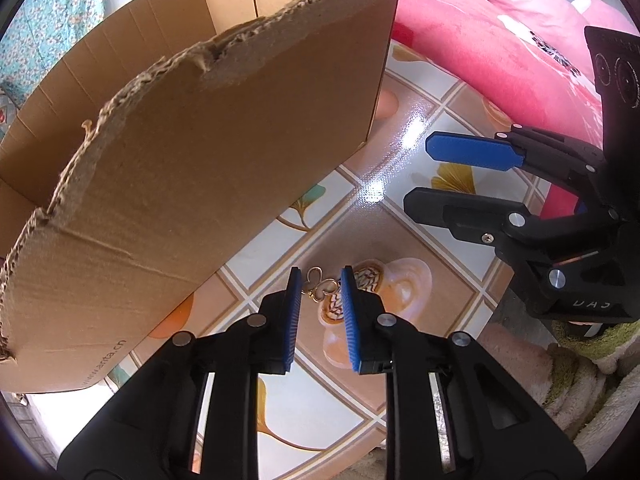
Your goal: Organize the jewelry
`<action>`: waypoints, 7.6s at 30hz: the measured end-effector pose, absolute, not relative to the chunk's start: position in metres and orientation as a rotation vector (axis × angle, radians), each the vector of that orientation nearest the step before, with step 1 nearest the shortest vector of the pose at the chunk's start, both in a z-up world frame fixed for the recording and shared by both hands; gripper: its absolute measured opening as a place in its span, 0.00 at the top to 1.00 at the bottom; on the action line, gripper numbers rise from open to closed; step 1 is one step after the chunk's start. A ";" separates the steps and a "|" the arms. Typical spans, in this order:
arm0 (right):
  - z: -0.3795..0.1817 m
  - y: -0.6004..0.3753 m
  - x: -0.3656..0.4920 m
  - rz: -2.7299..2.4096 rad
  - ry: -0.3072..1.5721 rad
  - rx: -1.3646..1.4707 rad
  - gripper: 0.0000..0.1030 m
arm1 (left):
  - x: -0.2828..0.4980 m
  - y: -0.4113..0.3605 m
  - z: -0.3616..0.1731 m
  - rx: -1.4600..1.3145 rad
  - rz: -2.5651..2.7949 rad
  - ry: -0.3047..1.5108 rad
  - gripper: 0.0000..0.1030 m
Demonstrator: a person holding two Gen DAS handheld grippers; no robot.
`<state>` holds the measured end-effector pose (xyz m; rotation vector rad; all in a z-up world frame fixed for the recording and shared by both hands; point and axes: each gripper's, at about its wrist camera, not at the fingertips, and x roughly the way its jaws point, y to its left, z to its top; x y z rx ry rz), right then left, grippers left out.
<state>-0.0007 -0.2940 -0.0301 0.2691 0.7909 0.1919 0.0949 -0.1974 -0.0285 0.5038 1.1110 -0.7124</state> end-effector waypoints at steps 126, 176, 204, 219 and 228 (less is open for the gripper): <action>0.161 -0.264 0.122 0.298 0.792 0.045 0.56 | 0.146 -0.027 0.110 0.060 -0.515 0.925 0.26; 0.049 -0.202 0.079 -0.028 1.100 0.115 0.11 | 0.112 -0.031 0.059 0.018 -0.036 1.055 0.09; 0.049 -0.204 0.079 -0.041 1.106 0.125 0.11 | 0.114 -0.033 0.056 0.020 -0.048 1.075 0.09; 0.049 -0.202 0.080 -0.039 1.109 0.124 0.11 | 0.114 -0.032 0.055 0.006 -0.048 1.080 0.09; 0.048 -0.202 0.080 -0.041 1.111 0.126 0.11 | 0.114 -0.032 0.054 0.003 -0.049 1.082 0.09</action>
